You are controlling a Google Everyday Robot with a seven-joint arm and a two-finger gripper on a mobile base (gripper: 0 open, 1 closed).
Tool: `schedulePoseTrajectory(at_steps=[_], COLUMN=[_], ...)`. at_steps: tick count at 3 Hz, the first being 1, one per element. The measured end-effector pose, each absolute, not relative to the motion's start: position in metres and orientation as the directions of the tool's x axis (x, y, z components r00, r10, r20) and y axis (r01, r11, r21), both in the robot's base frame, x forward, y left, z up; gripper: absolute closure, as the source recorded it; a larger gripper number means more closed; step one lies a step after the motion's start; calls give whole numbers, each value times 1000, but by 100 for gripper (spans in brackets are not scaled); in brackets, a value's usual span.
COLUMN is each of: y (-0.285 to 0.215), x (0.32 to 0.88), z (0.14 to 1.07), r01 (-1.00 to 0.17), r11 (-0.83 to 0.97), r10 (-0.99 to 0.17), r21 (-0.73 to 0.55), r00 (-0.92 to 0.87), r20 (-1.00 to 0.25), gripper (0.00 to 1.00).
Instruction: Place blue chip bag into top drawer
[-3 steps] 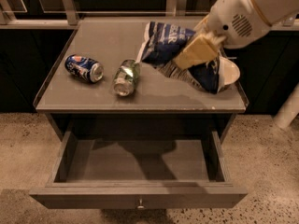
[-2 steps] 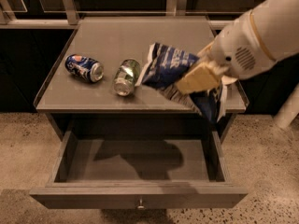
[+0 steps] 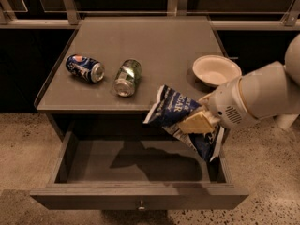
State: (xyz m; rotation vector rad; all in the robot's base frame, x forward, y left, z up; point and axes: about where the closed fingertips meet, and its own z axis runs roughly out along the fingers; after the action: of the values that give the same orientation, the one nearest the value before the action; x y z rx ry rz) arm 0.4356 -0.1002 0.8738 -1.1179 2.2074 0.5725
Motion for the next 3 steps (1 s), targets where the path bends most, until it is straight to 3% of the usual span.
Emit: schedulePoseTrajectory(at_steps=[3], y=[-109], x=[446], z=[798], r01=[-777], r11=[615], r10=[-523], r21=[136], r00=[-531], r20=[-667], gripper=[100])
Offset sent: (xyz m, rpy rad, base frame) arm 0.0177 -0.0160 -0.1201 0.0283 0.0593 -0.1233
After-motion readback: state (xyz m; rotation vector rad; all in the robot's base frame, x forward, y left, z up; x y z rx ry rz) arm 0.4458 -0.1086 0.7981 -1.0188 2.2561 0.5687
